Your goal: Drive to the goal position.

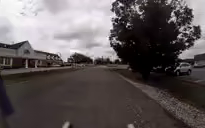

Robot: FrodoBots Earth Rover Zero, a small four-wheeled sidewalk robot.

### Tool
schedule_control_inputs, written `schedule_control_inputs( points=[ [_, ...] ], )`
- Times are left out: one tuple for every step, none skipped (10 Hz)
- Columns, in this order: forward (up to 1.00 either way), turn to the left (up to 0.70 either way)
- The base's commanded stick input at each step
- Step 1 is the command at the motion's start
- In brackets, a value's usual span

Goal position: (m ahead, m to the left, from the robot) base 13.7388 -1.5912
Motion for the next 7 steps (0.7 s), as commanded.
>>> schedule_control_inputs(
  points=[
    [0.45, 0.0],
    [0.45, 0.0],
    [0.45, 0.0],
    [0.45, 0.0],
    [0.45, 0.0],
    [0.45, 0.0],
    [0.45, 0.0]
  ],
)
